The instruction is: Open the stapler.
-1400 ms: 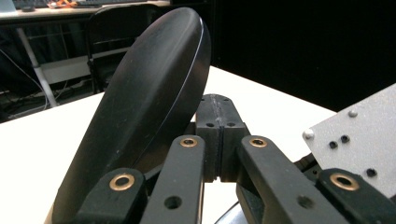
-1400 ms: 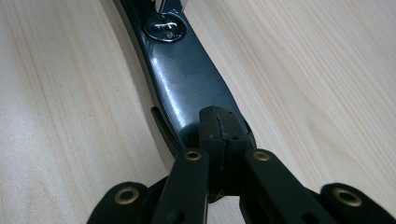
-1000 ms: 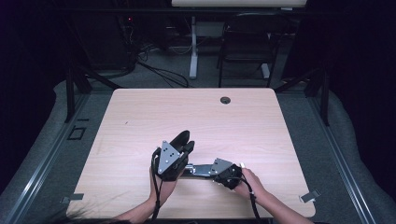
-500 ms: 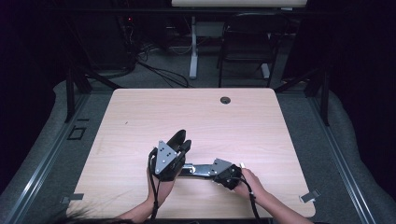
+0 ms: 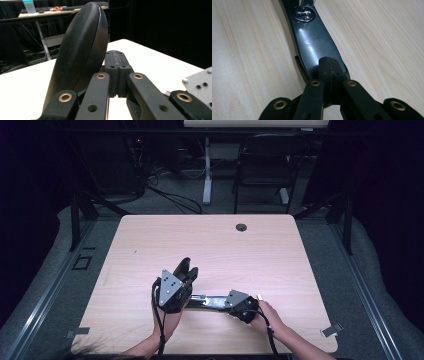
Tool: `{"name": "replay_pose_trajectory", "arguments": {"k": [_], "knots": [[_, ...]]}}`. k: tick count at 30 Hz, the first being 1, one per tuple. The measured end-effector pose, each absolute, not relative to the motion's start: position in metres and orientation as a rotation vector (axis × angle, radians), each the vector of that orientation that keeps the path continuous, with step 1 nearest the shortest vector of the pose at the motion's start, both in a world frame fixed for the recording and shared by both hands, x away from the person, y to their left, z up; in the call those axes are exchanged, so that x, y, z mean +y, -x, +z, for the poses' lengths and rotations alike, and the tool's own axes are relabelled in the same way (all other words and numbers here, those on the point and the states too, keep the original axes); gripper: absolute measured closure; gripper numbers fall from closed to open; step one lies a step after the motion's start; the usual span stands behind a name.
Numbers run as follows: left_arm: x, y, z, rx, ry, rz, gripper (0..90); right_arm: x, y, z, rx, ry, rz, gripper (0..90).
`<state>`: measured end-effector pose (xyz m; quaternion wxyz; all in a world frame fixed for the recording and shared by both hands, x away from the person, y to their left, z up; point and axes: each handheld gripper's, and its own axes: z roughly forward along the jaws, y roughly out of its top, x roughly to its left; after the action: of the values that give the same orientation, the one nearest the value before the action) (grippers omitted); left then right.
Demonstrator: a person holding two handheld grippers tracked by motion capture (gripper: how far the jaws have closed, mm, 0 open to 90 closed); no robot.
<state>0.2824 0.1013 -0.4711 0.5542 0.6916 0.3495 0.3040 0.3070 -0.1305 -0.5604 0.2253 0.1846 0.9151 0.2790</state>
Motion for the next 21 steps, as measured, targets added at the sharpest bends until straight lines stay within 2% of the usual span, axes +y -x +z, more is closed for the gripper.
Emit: {"name": "replay_pose_trajectory", "arguments": {"k": [21], "knots": [[0.122, -0.283, -0.465, 0.865, -1.599, 0.733, 90.0, -0.130, -0.307, -0.561, 2.522, -0.496, 0.768, 90.0]]}}
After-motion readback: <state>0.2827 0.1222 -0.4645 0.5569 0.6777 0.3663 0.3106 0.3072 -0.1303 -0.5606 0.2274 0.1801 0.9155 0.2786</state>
